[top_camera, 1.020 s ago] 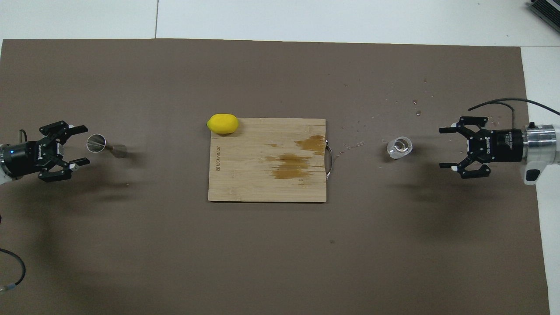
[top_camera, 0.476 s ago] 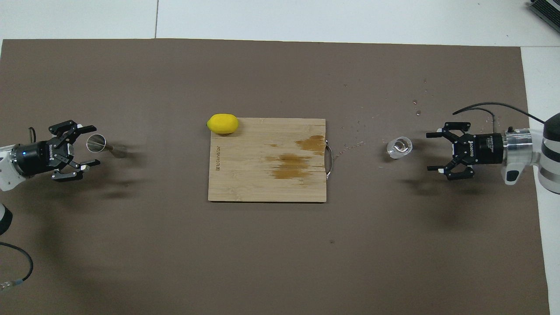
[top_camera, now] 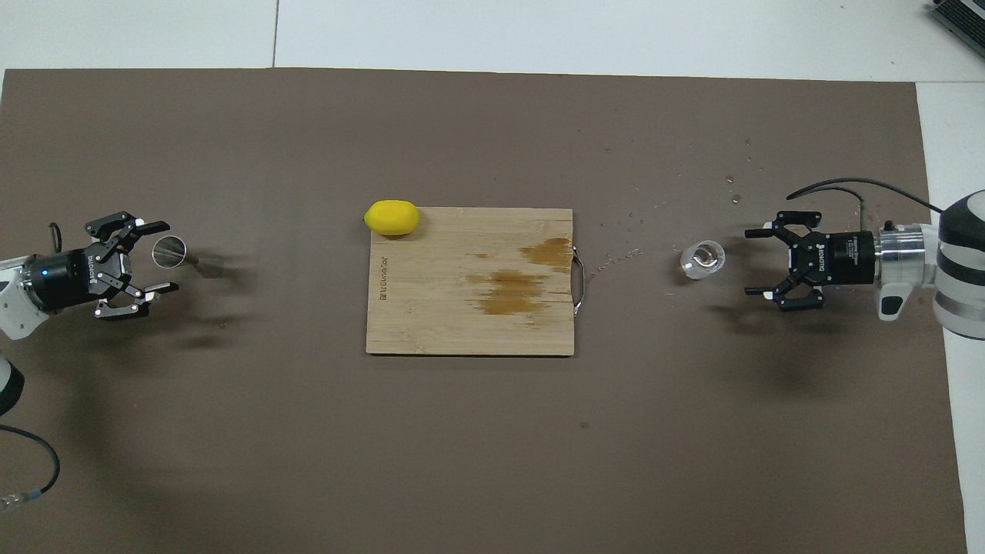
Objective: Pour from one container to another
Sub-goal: 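Advance the right gripper toward the glass cup while the left gripper advances, then grasp the glass cup with the right gripper while the left gripper reaches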
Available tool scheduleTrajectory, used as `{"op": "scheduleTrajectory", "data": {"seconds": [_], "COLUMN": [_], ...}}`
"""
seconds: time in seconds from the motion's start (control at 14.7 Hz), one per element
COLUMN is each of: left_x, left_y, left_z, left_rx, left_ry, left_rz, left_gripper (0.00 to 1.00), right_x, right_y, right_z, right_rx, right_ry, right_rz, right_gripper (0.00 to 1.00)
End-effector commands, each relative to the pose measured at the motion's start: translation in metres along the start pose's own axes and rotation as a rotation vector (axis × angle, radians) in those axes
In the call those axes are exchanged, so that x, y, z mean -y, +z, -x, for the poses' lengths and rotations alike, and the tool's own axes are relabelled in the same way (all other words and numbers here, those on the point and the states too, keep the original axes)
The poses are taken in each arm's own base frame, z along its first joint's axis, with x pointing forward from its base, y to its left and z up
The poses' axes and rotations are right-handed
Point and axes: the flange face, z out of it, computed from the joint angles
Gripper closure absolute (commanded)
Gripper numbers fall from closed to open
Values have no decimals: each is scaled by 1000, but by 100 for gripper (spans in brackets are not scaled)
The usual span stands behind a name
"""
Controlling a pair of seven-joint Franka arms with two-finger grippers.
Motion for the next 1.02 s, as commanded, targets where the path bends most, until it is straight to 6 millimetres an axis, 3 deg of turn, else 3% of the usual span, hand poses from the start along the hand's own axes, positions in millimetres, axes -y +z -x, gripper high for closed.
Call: {"op": "scheduleTrajectory", "data": {"seconds": [0.0, 0.2, 0.68, 0.95], "left_x": [3, 2, 2, 0], "left_y": [2, 2, 4, 7], "left_z": [9, 12, 9, 8], "left_rx": [-19, -22, -33, -46], "left_ry": [37, 32, 35, 34], "left_rz": [-7, -7, 6, 18], "left_gripper": [0, 0, 0, 0], "right_x": [10, 14, 18, 15], "right_y": [1, 22, 21, 34], "right_z": [0, 13, 8, 1], "right_rx": [12, 9, -22, 2], "right_ry": [-34, -126, -105, -66], "right_rz": [-19, 0, -37, -51], "right_gripper": [0, 0, 0, 0]}}
